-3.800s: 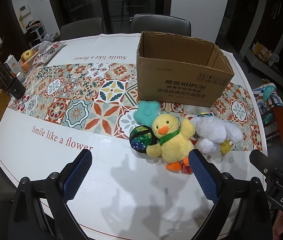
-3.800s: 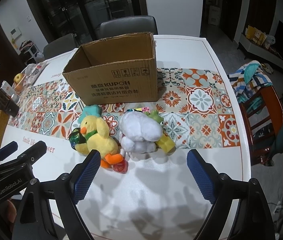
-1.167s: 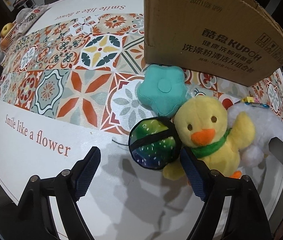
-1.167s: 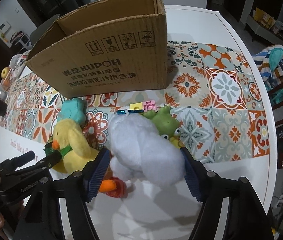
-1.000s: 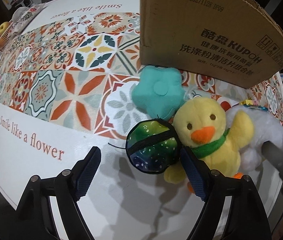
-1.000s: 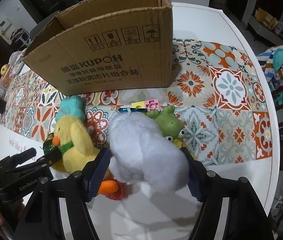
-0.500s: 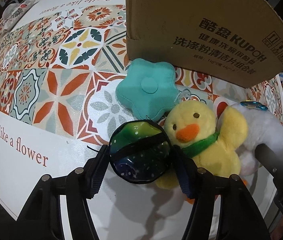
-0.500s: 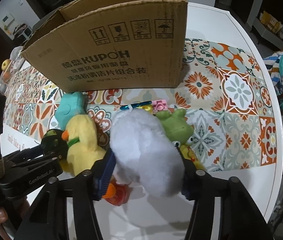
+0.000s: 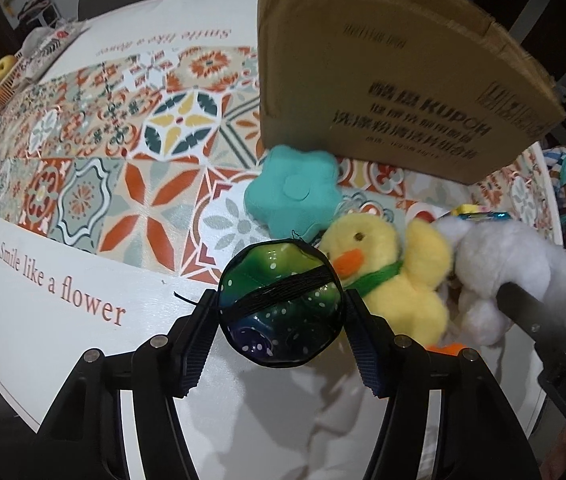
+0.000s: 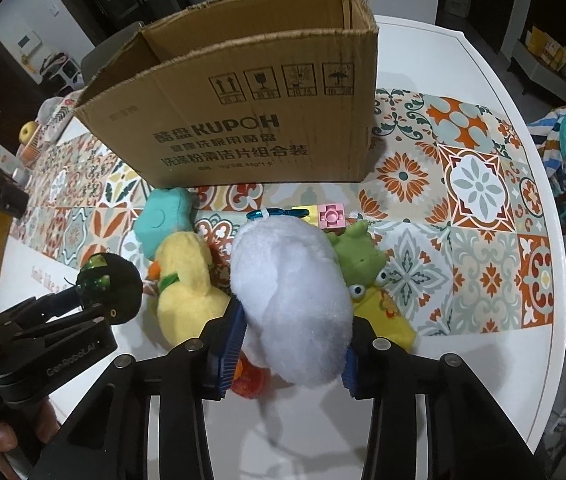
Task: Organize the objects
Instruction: 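Lift the ball and bunny and carry both over the open box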
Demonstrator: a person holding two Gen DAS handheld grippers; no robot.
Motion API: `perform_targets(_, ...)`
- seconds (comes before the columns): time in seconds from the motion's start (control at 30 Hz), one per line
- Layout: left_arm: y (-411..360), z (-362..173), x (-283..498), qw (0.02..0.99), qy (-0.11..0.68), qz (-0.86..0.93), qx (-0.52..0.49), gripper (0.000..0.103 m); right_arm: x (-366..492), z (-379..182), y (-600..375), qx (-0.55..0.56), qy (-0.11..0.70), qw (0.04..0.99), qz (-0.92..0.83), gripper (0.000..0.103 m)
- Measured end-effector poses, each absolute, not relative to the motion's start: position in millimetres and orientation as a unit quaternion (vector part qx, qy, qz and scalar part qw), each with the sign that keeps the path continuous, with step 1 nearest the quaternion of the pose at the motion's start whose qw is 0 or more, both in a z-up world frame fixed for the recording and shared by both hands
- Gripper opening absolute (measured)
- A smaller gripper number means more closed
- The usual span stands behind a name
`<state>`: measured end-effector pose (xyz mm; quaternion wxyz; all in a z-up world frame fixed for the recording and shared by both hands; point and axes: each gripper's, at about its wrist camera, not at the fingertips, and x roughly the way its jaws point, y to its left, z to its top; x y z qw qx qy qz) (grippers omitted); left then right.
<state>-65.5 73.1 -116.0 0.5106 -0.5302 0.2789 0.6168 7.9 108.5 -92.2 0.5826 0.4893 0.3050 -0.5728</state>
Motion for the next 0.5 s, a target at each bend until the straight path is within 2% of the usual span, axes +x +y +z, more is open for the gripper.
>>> perform_targets(0.5,50,-53,-40,0.558,0.243,0.623,-0.491,0.061,2,-41,134,0.462,0.272,0.625,-0.567,0.041)
